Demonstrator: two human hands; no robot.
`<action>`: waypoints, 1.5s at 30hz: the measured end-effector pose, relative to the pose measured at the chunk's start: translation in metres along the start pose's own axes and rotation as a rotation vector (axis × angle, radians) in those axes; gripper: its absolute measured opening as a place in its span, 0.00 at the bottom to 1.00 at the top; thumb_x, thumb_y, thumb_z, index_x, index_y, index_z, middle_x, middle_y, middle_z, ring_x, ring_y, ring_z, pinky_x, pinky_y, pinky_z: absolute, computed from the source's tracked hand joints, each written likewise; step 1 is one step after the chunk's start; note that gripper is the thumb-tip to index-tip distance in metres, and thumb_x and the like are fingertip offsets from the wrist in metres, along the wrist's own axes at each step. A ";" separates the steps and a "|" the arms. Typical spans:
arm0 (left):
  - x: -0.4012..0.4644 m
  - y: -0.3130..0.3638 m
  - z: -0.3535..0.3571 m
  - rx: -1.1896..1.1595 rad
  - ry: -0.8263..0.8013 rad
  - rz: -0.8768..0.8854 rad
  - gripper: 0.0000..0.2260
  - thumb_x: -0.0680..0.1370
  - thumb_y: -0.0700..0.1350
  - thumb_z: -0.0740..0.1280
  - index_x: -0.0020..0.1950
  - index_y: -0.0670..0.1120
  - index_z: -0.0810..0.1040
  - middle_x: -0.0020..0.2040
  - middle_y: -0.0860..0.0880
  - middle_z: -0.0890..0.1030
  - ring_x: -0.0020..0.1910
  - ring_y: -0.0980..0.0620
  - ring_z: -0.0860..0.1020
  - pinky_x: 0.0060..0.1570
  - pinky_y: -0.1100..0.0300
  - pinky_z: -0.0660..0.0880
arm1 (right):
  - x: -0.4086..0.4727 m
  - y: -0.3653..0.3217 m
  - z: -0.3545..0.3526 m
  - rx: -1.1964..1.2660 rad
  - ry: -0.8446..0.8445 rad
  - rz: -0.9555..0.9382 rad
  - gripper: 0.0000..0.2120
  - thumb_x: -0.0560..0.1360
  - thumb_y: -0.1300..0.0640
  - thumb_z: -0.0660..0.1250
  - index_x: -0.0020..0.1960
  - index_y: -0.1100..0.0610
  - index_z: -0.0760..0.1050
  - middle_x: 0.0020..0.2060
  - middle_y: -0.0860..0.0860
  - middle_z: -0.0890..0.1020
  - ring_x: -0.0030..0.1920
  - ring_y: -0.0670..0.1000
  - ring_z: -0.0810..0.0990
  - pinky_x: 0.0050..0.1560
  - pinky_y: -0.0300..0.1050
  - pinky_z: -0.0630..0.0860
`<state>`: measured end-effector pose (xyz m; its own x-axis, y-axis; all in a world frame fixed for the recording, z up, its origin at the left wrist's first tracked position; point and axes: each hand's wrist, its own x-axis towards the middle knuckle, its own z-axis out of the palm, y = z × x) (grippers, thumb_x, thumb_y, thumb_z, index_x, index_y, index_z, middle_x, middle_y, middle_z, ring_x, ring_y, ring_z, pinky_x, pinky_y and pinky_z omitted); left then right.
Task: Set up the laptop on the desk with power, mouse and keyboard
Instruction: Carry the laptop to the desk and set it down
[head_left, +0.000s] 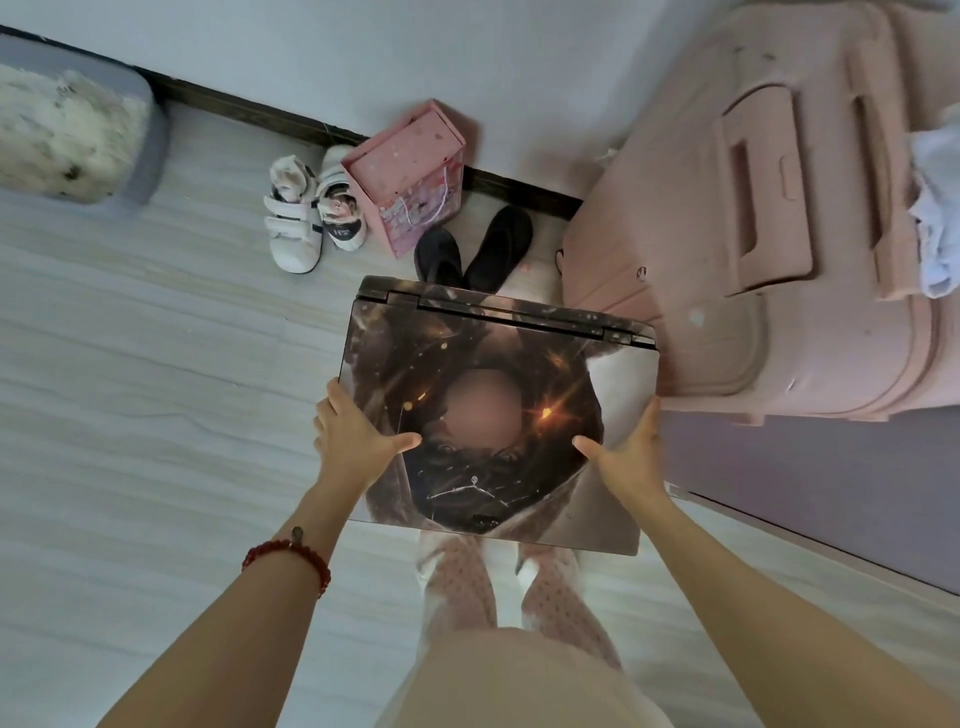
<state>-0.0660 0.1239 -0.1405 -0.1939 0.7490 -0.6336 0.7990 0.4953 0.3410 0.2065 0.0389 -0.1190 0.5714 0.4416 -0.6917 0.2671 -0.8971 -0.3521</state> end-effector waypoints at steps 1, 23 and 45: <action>-0.001 -0.001 0.001 -0.004 0.005 -0.006 0.53 0.60 0.53 0.80 0.73 0.46 0.48 0.72 0.39 0.59 0.70 0.37 0.59 0.68 0.39 0.61 | -0.001 0.001 0.000 -0.003 0.007 -0.007 0.54 0.65 0.48 0.75 0.73 0.47 0.36 0.73 0.59 0.56 0.71 0.62 0.59 0.70 0.62 0.61; -0.337 -0.163 -0.119 -0.660 0.636 -0.606 0.45 0.61 0.53 0.79 0.70 0.42 0.58 0.66 0.37 0.68 0.64 0.35 0.67 0.63 0.36 0.65 | -0.270 -0.107 -0.003 -0.436 -0.364 -0.814 0.52 0.66 0.49 0.74 0.75 0.58 0.41 0.74 0.60 0.55 0.73 0.61 0.55 0.71 0.57 0.56; -0.609 -0.623 -0.256 -0.952 1.162 -1.114 0.42 0.62 0.56 0.78 0.66 0.41 0.61 0.63 0.39 0.72 0.62 0.38 0.70 0.61 0.41 0.66 | -0.802 -0.068 0.365 -0.912 -0.682 -1.366 0.51 0.66 0.47 0.74 0.74 0.56 0.42 0.73 0.63 0.56 0.70 0.66 0.60 0.66 0.63 0.61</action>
<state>-0.5916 -0.5284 0.2109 -0.9042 -0.3661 -0.2198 -0.4170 0.6457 0.6396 -0.5531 -0.2487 0.2299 -0.7337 0.5247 -0.4317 0.6711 0.4603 -0.5811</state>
